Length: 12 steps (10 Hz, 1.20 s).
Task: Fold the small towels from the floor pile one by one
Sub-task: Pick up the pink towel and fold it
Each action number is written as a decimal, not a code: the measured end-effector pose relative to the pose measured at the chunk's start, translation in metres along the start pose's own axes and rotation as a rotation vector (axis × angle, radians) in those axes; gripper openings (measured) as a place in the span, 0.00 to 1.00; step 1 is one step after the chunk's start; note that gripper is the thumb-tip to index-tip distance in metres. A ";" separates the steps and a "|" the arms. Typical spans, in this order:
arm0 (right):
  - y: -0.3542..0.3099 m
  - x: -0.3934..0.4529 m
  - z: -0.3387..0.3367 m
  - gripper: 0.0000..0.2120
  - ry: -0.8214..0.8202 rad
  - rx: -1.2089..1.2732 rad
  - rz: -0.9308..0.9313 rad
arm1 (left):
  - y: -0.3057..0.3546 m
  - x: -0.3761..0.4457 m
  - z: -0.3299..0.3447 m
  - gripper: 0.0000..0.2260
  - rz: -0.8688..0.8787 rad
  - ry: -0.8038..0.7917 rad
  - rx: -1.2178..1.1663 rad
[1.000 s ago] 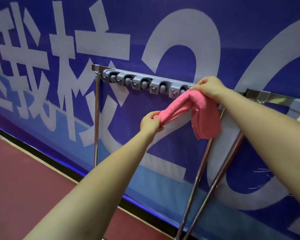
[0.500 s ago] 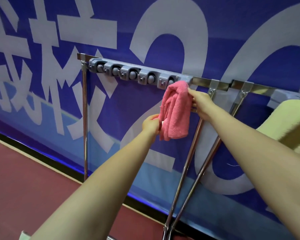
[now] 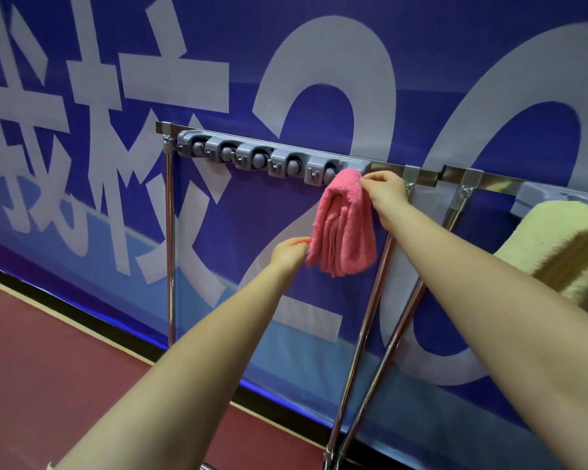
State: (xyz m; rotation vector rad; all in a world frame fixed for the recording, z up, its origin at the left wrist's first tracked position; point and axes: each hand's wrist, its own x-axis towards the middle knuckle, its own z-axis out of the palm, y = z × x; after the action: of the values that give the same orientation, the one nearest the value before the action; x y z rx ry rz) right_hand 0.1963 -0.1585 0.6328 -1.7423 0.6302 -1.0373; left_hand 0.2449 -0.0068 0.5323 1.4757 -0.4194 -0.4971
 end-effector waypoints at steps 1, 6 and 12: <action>-0.001 -0.001 0.000 0.07 -0.025 0.045 0.004 | 0.021 -0.009 0.007 0.05 0.043 -0.047 -0.094; -0.015 -0.150 0.010 0.07 -0.175 0.199 0.055 | 0.047 -0.090 -0.049 0.16 0.117 0.070 -0.245; 0.191 -0.352 0.116 0.14 -0.508 0.028 0.602 | -0.251 -0.161 -0.215 0.17 -0.287 0.335 0.116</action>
State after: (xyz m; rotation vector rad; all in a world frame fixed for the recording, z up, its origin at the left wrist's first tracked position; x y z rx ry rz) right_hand 0.1282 0.0989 0.3121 -1.5558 0.7336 -0.1755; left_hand 0.2148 0.2542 0.2746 1.7062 0.0301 -0.4453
